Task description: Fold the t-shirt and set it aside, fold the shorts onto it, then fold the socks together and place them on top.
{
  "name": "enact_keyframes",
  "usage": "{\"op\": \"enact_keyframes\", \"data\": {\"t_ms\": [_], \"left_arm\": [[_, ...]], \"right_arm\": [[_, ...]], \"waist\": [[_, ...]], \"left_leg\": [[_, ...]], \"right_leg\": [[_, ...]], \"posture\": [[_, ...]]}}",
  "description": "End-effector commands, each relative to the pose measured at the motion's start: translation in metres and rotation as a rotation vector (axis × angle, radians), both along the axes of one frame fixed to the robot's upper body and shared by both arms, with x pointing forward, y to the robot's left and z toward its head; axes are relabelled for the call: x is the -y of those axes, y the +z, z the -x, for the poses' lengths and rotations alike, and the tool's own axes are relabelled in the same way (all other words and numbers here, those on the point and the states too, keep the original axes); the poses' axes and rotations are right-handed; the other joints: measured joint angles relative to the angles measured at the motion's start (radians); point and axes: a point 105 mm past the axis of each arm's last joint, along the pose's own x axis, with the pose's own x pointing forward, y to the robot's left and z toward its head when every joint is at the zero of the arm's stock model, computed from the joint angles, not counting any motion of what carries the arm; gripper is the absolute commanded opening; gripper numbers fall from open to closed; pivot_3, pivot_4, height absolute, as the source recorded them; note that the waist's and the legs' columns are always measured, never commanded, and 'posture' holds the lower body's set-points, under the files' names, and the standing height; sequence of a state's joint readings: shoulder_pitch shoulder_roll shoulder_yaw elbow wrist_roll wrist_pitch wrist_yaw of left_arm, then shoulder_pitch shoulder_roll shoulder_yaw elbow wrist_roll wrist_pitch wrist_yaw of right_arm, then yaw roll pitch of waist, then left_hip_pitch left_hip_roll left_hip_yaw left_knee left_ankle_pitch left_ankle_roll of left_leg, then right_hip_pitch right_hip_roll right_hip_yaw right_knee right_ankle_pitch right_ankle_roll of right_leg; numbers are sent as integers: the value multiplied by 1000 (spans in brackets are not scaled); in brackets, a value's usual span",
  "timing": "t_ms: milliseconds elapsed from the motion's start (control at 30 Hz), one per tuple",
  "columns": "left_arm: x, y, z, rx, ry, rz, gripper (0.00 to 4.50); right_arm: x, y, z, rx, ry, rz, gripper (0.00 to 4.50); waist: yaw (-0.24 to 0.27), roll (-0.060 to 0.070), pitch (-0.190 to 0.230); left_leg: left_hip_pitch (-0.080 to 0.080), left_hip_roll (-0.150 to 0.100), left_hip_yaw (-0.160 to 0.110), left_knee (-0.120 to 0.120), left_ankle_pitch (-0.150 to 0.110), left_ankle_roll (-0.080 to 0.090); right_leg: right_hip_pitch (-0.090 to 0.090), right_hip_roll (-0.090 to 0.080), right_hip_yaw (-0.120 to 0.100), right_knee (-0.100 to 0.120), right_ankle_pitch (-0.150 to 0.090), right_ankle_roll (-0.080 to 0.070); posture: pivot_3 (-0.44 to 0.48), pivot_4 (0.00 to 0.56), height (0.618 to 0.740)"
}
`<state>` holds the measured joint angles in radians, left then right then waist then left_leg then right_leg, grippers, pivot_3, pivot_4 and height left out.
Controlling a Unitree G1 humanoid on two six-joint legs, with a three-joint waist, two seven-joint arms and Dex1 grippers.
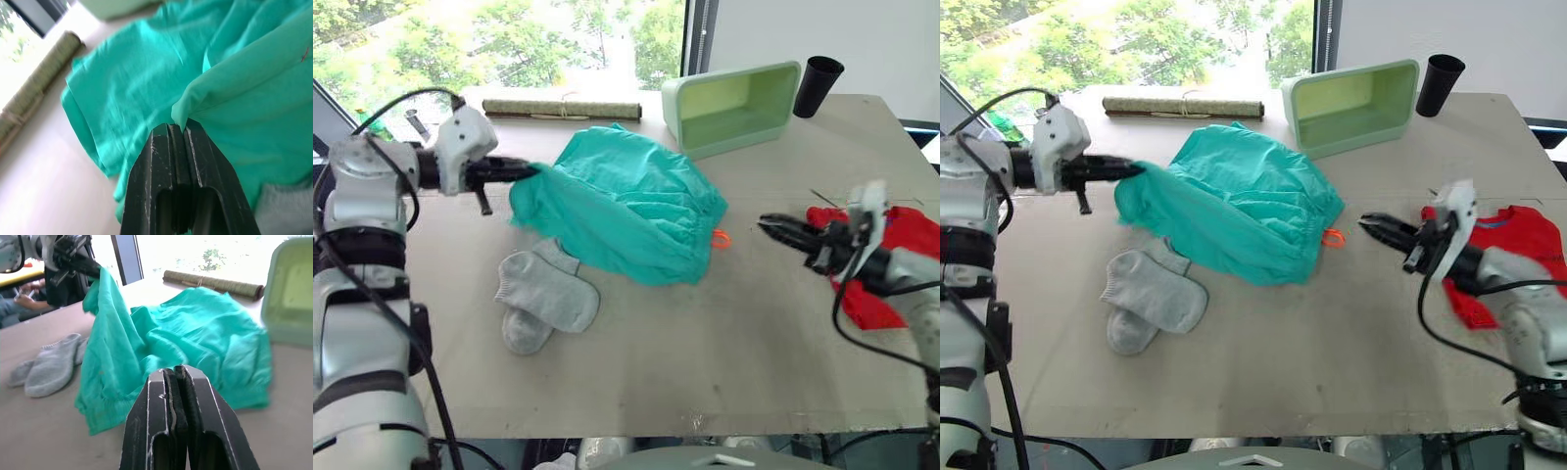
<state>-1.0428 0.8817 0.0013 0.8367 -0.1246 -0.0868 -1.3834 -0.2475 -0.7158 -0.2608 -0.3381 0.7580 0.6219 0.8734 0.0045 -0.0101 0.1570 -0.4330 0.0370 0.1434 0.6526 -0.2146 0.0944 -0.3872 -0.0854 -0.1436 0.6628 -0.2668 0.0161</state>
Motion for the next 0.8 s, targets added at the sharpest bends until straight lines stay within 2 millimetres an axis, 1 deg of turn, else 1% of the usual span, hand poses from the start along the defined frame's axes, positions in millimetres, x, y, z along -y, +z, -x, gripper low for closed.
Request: {"op": "enact_keyframes", "data": {"t_ms": [33,100,133,167,233,267,333,433,567,700,800], "left_arm": [[-1,17,2,56,-16,10,0],[-3,13,2,50,-13,-5,0],[-4,12,1,46,-9,-6,0],[-4,9,1,40,-9,-14,0],[-5,5,2,31,-11,-26,0],[-5,4,2,30,-12,-29,0],[-6,3,2,28,-14,-32,0],[-6,2,3,24,-14,-38,0],[-7,1,4,21,-15,-42,0],[-7,1,4,19,-18,-47,0],[-8,1,5,17,-18,-50,0]], "right_arm": [[-5,-13,3,-103,20,20,36],[-15,-37,10,-194,57,54,595],[-20,-47,12,-230,63,38,895],[-26,-58,13,-268,55,24,1332],[-37,-76,16,-316,51,17,2355],[-44,-85,18,-351,59,-7,2766],[-56,-92,23,-408,83,-67,2766],[-70,-92,28,-485,119,-172,2766],[-76,-90,21,-583,99,-343,2766],[-82,-94,15,-666,88,-426,2766],[-86,-86,7,-659,82,-501,2766]], "waist": [[-4,0,0],[-9,0,0],[-12,0,0],[-13,0,0],[-16,-1,0],[-16,0,0],[-16,0,0],[-13,-1,0],[-15,-2,-1],[-15,-2,-1],[-17,-2,-1]], "left_leg": [[0,0,0,0,0,0],[1,0,1,0,0,0],[0,0,1,-1,0,0],[0,0,1,-1,0,0],[0,0,1,-1,0,0],[0,0,1,-1,0,0],[0,0,1,0,0,0],[0,0,1,1,0,0],[0,0,0,1,0,0],[0,0,0,1,0,0],[0,0,0,1,0,0]], "right_leg": [[0,0,0,0,0,0],[0,0,0,1,0,0],[0,0,0,1,0,0],[0,0,0,1,0,0],[0,1,0,1,0,0],[-1,1,0,1,0,0],[0,0,1,1,0,0],[0,0,1,1,0,0],[0,0,1,1,0,0],[0,0,1,1,0,0],[0,0,1,1,0,0]], "posture": [[0,150,740],[0,150,740],[0,150,740],[0,150,740],[0,150,740],[0,150,740],[0,150,740],[0,150,740],[0,150,740],[0,150,740],[0,150,740]]}}
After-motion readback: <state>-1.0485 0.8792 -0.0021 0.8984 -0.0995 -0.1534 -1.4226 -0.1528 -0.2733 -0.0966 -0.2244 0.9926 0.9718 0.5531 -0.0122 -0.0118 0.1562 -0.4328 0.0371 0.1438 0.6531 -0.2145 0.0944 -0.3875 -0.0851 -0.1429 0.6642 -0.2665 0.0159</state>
